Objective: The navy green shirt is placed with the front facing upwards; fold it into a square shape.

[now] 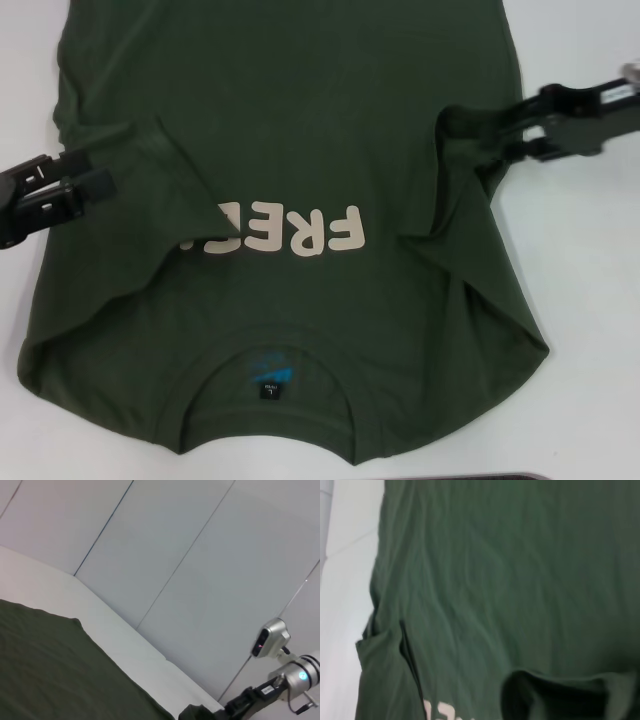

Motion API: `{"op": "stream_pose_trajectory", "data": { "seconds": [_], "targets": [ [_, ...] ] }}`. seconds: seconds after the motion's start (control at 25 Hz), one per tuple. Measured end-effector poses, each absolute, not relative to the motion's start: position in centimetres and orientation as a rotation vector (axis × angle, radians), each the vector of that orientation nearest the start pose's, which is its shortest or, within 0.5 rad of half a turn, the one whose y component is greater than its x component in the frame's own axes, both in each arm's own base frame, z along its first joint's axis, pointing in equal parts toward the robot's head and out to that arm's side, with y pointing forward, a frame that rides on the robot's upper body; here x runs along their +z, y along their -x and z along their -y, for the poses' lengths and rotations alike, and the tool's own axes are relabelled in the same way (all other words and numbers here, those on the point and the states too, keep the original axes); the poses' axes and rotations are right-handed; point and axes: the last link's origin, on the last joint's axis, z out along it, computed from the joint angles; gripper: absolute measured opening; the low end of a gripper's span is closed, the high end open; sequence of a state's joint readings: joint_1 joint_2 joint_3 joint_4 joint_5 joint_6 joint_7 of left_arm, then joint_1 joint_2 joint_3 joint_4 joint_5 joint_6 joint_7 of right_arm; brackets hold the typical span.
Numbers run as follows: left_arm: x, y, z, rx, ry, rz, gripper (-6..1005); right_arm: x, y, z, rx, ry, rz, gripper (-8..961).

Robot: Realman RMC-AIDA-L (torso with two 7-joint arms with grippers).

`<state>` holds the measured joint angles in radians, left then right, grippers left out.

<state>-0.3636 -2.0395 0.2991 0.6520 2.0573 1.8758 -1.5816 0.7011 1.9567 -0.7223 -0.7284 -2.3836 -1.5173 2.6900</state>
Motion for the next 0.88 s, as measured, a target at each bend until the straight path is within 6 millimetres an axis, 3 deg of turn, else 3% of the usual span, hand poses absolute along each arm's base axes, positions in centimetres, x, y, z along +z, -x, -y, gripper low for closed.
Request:
{"op": "stream_pose_trajectory", "data": {
  "seconds": [0.28,0.44,0.6,0.88],
  "targets": [
    [5.8,31.5,-26.1,-1.074,2.439,1.086,842,0.7,-24.5,-39.2,0.425,2.143,-2.020,568],
    [5.8,31.5,-26.1,-1.073,2.438,1.085,842,0.4,-22.9,-39.8,0.552,2.175,-2.007,568],
    [5.7,31.5,-26.0,-1.079,2.440,1.086,841,0.2,-23.0,-40.5,0.633,2.117,-1.980,568],
    [5.7,31.3,-25.9,-1.087,2.447,1.088,841,-0.4,-23.3,-40.0,0.598,2.133,-2.012,569]
  ]
}}
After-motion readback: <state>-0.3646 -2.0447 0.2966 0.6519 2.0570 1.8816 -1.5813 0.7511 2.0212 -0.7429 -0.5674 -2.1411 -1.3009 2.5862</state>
